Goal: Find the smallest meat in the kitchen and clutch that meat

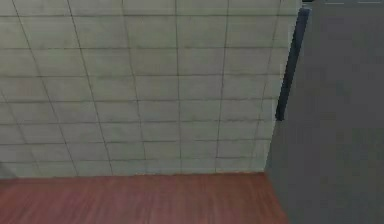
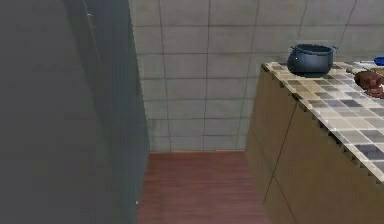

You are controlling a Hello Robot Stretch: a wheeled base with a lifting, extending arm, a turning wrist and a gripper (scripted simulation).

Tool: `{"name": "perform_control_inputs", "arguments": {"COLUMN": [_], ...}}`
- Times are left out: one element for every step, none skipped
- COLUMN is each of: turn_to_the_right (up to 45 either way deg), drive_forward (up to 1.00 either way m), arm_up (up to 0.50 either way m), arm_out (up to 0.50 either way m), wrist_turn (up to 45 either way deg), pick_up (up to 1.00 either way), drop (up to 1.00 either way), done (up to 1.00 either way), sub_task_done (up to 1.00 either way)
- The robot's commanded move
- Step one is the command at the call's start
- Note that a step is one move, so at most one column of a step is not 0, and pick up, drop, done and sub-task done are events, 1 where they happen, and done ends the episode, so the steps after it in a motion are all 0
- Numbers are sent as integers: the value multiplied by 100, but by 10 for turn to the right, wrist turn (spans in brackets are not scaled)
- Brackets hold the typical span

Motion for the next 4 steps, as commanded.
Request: {"name": "perform_control_inputs", "arguments": {"turn_to_the_right": [-450, -450, 0, -450], "drive_forward": [0, 0, 70, 0], "arm_up": [0, 0, 0, 0], "arm_out": [0, 0, 0, 0], "wrist_turn": [0, 0, 0, 0], "pick_up": [0, 0, 0, 0], "drop": [0, 0, 0, 0], "done": [0, 0, 0, 0], "sub_task_done": [0, 0, 0, 0]}}
